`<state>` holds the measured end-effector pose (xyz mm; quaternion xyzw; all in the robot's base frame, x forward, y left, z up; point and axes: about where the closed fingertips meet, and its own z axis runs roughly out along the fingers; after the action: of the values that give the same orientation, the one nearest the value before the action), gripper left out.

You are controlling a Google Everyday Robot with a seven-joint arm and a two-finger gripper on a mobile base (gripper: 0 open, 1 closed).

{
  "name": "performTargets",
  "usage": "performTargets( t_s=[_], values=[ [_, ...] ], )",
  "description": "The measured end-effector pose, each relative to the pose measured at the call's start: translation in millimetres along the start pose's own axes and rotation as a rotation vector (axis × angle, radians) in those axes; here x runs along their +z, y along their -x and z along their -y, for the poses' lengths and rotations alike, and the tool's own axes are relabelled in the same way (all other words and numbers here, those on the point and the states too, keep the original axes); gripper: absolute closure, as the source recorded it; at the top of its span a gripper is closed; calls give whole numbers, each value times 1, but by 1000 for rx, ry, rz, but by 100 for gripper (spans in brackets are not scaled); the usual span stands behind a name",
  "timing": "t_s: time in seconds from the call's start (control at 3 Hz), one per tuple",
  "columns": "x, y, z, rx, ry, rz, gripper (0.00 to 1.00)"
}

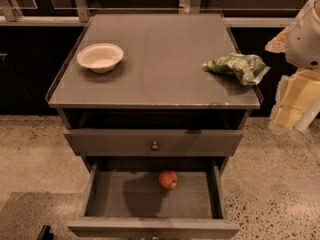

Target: Pick apple from middle drawer and place on counter

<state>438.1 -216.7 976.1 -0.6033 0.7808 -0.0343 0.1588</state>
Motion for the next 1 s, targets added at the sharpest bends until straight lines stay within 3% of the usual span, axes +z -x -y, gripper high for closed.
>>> performTargets(
  t_s=[0.33, 0.67, 1.0],
  values=[
    [0, 0, 0, 0, 0, 0, 0],
    [4, -3, -6, 18, -10, 40, 0],
    [31, -11, -35, 67, 3, 149, 0]
  ],
)
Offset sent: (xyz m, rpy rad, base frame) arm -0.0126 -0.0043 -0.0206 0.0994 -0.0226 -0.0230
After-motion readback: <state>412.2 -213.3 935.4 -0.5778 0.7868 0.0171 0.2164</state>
